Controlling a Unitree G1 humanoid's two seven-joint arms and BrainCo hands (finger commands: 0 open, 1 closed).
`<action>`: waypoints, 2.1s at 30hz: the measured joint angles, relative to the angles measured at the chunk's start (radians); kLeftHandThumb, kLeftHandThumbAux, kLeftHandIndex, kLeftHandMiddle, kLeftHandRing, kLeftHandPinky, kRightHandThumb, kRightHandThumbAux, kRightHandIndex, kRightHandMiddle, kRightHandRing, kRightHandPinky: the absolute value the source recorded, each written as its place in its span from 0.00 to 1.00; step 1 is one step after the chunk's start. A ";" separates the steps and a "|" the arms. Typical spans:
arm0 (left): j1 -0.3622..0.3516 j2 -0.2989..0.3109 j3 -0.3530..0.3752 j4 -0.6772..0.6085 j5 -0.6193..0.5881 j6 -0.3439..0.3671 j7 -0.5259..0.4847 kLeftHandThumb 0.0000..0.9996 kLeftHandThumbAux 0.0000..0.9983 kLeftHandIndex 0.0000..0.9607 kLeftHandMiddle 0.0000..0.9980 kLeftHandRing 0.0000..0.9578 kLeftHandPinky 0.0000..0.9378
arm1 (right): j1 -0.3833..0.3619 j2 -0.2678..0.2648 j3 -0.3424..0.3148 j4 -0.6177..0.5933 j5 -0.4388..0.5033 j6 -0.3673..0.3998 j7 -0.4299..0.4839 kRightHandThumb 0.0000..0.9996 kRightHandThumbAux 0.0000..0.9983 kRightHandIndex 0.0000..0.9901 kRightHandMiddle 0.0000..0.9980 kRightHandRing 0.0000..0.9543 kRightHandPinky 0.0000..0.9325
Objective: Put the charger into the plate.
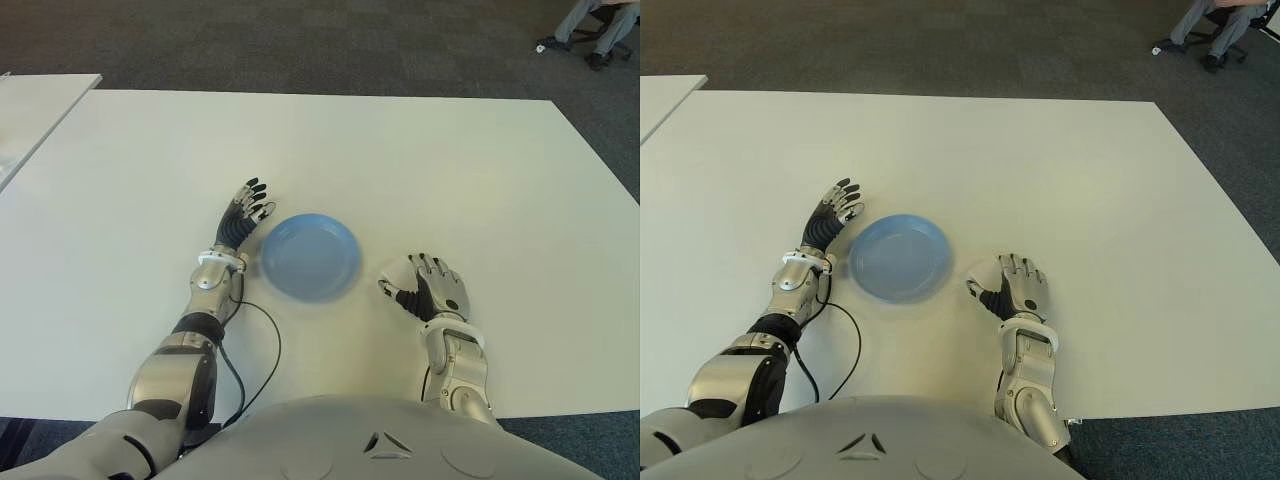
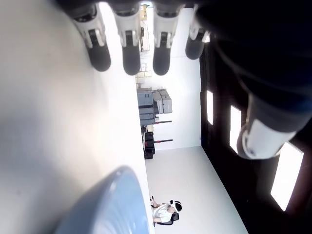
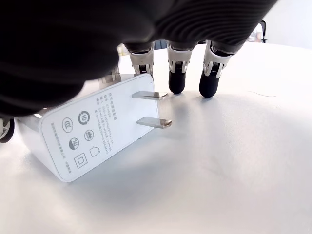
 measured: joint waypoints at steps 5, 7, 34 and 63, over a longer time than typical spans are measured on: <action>-0.001 0.001 0.001 0.000 -0.005 0.003 -0.001 0.00 0.60 0.04 0.15 0.15 0.13 | 0.010 0.006 0.000 0.004 0.001 -0.008 -0.024 0.25 0.21 0.00 0.00 0.00 0.00; -0.001 0.003 0.001 0.000 -0.006 0.004 -0.001 0.00 0.60 0.04 0.15 0.15 0.13 | 0.015 0.010 0.000 0.006 0.001 -0.014 -0.034 0.25 0.22 0.00 0.00 0.00 0.00; 0.003 0.018 -0.003 -0.002 -0.004 0.005 0.000 0.00 0.58 0.04 0.16 0.17 0.15 | 0.046 0.040 -0.003 0.088 0.004 -0.064 -0.288 0.35 0.34 0.15 0.19 0.26 0.40; 0.011 0.015 -0.004 -0.007 -0.005 -0.008 -0.001 0.00 0.58 0.04 0.16 0.16 0.15 | 0.052 0.085 -0.052 0.137 0.150 -0.129 -0.581 0.74 0.71 0.45 0.83 0.88 0.93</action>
